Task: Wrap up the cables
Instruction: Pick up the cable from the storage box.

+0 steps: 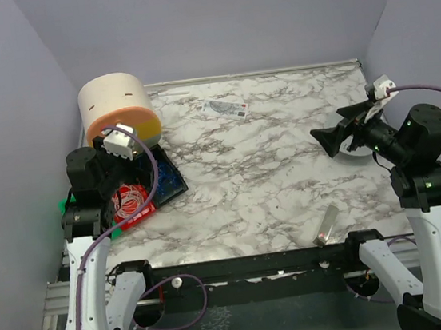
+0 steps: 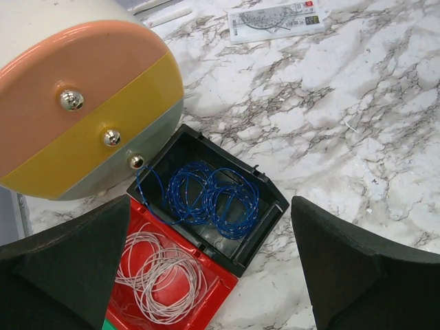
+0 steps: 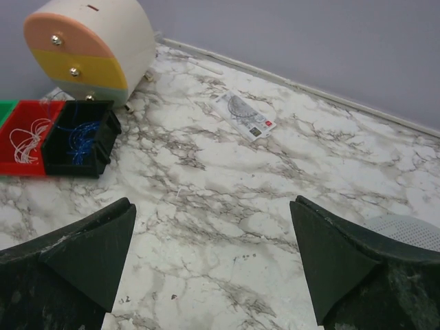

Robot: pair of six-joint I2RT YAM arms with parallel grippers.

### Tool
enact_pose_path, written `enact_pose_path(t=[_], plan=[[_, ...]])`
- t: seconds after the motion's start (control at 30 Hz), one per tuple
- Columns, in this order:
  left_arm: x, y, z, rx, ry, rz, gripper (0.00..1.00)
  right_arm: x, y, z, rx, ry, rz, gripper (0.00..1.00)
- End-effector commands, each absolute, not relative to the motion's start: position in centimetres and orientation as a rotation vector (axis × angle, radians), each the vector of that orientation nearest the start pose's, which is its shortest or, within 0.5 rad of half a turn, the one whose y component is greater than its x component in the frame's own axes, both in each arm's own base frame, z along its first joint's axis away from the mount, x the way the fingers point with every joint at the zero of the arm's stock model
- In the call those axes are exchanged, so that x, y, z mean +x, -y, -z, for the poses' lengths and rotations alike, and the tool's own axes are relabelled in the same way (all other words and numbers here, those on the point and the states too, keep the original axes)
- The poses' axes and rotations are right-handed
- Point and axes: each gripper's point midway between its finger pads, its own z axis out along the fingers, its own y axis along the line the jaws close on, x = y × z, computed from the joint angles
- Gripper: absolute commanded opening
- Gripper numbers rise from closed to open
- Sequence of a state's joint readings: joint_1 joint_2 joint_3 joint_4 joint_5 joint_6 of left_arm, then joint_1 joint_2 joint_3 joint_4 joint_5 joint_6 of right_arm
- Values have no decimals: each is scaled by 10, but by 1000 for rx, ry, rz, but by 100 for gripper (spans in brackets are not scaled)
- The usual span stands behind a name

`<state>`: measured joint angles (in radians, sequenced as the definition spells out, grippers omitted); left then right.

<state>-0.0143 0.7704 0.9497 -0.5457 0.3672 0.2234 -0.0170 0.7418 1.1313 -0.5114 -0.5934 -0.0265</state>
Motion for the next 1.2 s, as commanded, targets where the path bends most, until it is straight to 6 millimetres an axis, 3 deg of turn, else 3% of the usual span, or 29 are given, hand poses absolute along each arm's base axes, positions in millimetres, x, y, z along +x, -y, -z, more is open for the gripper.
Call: enact_pose_path(t=[0.0,0.53,0.87,1.17], plan=[[271,57,-277,473,-1833,222,99,234,-107,-370,-549,-1588,-532,100],[270,60,-249,555,-1865,240,99,248,-111,-339,-621,-1590,-545,100],[284,43,-226,484,-1939,172,99,252,-119,-319,-650,-1595,-612,100],[303,33,-190,427,-2099,165,99,256,-118,-314,-642,-1605,-610,100]])
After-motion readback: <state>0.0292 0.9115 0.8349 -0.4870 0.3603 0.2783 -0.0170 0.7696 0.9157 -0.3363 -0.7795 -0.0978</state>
